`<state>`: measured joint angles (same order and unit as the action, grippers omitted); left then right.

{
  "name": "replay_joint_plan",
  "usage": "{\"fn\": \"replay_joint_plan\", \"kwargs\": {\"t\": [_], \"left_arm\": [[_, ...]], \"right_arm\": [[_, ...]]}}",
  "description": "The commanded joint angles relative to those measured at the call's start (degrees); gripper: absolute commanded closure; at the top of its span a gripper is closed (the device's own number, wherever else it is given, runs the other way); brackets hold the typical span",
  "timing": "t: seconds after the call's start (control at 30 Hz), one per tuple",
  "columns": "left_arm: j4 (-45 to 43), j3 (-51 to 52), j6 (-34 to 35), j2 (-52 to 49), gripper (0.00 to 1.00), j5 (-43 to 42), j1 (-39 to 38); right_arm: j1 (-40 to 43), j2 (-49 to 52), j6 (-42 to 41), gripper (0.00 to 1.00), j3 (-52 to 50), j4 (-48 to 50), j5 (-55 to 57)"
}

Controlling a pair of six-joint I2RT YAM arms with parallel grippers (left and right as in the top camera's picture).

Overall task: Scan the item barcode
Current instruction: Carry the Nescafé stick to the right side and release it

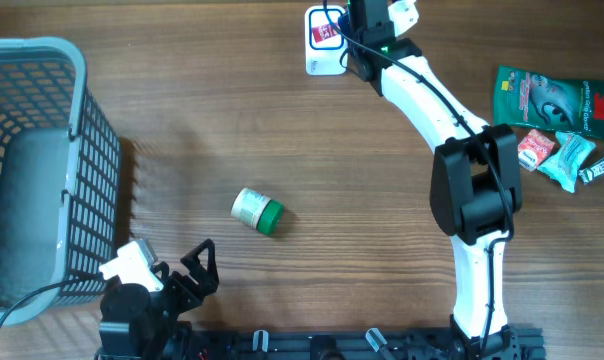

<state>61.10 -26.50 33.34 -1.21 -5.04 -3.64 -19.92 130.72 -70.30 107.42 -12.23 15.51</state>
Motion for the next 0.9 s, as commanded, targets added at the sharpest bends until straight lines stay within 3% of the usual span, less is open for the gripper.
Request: {"fn": "replay_joint_plan", "kwargs": {"t": [0.0, 0.13, 0.37, 0.43, 0.5, 0.53, 0.6, 0.67, 0.7, 0.73, 0.77, 0.87], "left_arm": [[-0.2, 0.26, 0.13, 0.09, 0.0, -0.31, 0.33], [-0.2, 0.26, 0.13, 0.09, 0.0, -0.31, 0.33], [-0.2, 0.26, 0.13, 0.09, 0.0, -0.28, 0.33], [-0.17, 0.26, 0.13, 0.09, 0.0, -0.28, 0.33], [-0.2, 0.26, 0.13, 0.09, 0.0, -0.28, 0.33], [-0.2, 0.26, 0.13, 0.09, 0.0, -0.28, 0.33], [-0.2, 0.26, 0.13, 0.09, 0.0, -0.31, 0.33], [-0.2, 0.26, 0.13, 0.09, 0.0, -0.31, 0.33], [-0.2, 0.26, 0.13, 0.09, 0.0, -0.31, 0.33], [-0.2, 0.26, 0.13, 0.09, 0.0, -0.31, 0.33], [-0.2, 0.26, 0.13, 0.09, 0.0, -0.28, 0.33], [-0.2, 0.26, 0.13, 0.09, 0.0, -0.31, 0.33]], "right_arm": [[0.09, 3.52, 3.69, 0.95, 1.51, 4.48, -2.25], [0.66, 2.82, 6.01, 0.95, 1.6, -0.61, -1.27], [11.32, -7.67, 6.27, 0.95, 2.62, -32.54, -5.95], [17.03, -7.3, 13.64, 0.96, 2.25, -43.39, -6.27], [20.31, -7.26, 22.67, 0.95, 0.52, -44.85, -4.81], [22.05, -7.26, 28.39, 0.89, -0.26, -44.87, -3.52], [26.34, -7.26, 42.49, 0.66, -1.75, -44.39, -1.86], [29.51, -7.26, 46.31, 0.63, -1.9, -44.98, -0.87], [31.28, -7.28, 46.25, 0.53, -1.88, -45.0, -1.22], [32.46, -7.48, 46.38, 0.3, -1.62, -45.13, -2.54], [33.31, -7.69, 46.34, 0.15, -1.14, -45.81, -4.02], [33.53, -10.45, 46.36, 0.12, 0.28, -49.51, -15.39]]}}
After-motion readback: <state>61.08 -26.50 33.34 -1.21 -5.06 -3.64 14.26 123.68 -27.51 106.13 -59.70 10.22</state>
